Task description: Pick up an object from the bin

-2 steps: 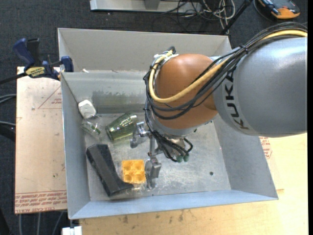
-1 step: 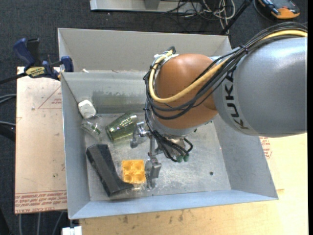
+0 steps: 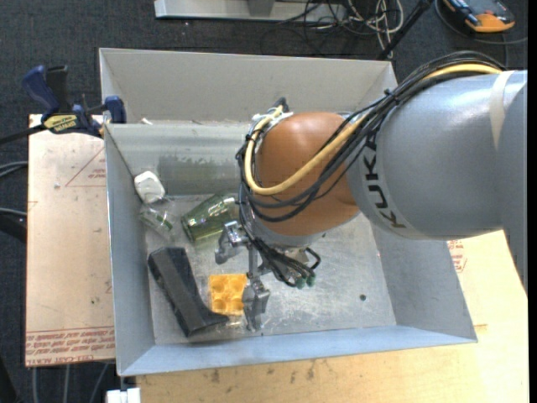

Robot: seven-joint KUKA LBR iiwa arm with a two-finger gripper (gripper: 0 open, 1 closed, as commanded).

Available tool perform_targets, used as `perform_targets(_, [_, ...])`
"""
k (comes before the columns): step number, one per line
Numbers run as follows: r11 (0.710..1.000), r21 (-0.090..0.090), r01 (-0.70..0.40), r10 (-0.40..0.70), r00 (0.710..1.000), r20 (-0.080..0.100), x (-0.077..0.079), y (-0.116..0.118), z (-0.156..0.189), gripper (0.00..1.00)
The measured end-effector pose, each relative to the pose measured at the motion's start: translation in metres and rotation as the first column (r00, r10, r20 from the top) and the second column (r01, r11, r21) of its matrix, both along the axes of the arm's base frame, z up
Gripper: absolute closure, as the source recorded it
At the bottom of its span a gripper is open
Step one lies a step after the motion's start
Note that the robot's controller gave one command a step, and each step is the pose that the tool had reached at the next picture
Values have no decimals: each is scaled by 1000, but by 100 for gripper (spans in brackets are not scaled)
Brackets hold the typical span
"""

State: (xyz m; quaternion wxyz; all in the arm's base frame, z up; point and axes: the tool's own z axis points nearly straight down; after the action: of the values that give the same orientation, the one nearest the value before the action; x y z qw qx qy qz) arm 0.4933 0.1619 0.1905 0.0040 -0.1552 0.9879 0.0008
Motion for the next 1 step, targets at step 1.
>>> perform_targets(1, [998, -1, -64, 64, 998, -3, 5, 6, -67, 0])
